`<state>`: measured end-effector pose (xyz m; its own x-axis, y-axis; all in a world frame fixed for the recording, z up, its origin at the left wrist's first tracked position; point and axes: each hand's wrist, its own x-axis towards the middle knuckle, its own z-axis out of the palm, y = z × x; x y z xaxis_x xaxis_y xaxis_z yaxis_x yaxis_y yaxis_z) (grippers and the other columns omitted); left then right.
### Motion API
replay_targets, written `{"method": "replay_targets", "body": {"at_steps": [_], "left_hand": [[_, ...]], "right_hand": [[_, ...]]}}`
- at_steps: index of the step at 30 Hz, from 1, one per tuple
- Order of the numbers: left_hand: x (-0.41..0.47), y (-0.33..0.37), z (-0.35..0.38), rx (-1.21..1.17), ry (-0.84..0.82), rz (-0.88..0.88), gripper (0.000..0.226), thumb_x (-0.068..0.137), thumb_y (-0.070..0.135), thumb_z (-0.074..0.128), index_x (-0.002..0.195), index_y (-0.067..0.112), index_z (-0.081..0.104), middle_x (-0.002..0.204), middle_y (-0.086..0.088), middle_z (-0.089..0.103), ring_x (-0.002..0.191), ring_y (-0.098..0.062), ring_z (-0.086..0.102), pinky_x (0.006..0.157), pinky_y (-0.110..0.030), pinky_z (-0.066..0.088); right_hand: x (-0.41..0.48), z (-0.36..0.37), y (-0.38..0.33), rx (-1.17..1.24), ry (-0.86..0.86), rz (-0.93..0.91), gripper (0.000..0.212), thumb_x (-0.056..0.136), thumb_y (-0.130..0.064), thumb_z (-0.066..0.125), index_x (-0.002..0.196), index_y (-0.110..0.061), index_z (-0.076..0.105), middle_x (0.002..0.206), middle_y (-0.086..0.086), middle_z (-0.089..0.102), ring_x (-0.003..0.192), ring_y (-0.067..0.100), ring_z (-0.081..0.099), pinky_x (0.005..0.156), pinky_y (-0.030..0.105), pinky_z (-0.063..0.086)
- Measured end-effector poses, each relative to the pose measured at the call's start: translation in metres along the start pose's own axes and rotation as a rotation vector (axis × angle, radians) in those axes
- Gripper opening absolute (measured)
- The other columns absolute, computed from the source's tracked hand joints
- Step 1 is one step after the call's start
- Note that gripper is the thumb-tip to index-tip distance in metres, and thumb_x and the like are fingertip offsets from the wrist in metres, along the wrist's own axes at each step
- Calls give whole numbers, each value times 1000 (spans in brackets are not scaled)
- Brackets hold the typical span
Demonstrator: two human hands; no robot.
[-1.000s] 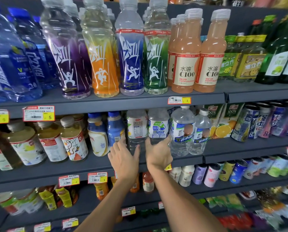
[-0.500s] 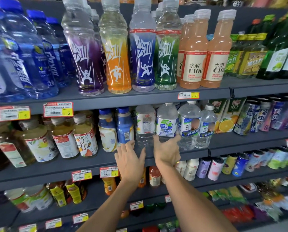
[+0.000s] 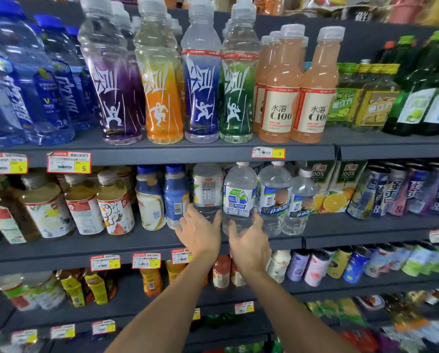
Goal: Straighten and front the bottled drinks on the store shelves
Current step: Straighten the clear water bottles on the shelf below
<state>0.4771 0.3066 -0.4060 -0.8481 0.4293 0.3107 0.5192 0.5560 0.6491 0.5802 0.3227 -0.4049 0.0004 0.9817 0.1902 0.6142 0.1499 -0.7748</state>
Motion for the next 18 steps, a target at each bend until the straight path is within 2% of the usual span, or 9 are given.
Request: {"method": "replay_targets", "body": {"at_steps": [4, 9, 11, 13, 18], "left_hand": [[2, 6, 11, -15, 62, -54, 86, 80, 67, 66, 139, 10, 40, 127, -12, 66, 120, -31, 57, 95, -45, 38], [12, 5, 12, 50, 81, -55, 94, 78, 78, 57, 142, 11, 44, 130, -10, 65, 121, -30, 59, 100, -47, 40], [16, 6, 10, 69, 68, -58, 85, 77, 79, 57, 131, 13, 50, 119, -9, 70, 109, -31, 66, 90, -43, 45], [17, 8, 8, 70, 56, -62, 78, 76, 81, 56, 117, 15, 52, 103, -7, 73, 94, -32, 69, 76, -39, 42], [18, 5, 8, 42, 61, -45, 78, 72, 86, 54, 108, 17, 53, 97, -6, 72, 89, -32, 69, 73, -39, 45]], "right_hand": [[3, -6, 10, 31, -50, -82, 65, 95, -53, 51, 150, -24, 33, 67, -8, 67, 77, 16, 68, 72, 35, 53], [7, -13, 16, 28, -95, -112, 62, 95, -43, 51, 151, -25, 32, 69, -6, 67, 71, 16, 66, 66, 34, 51], [7, -15, 17, 29, -100, -116, 60, 95, -40, 53, 151, -25, 34, 65, -8, 64, 66, 12, 61, 61, 32, 44], [6, -17, 18, 34, -113, -117, 60, 95, -38, 53, 151, -25, 34, 61, -9, 62, 63, 9, 59, 58, 32, 39], [8, -19, 17, 36, -131, -126, 60, 95, -36, 52, 151, -24, 34, 64, -10, 62, 67, 11, 62, 60, 32, 45]]}}
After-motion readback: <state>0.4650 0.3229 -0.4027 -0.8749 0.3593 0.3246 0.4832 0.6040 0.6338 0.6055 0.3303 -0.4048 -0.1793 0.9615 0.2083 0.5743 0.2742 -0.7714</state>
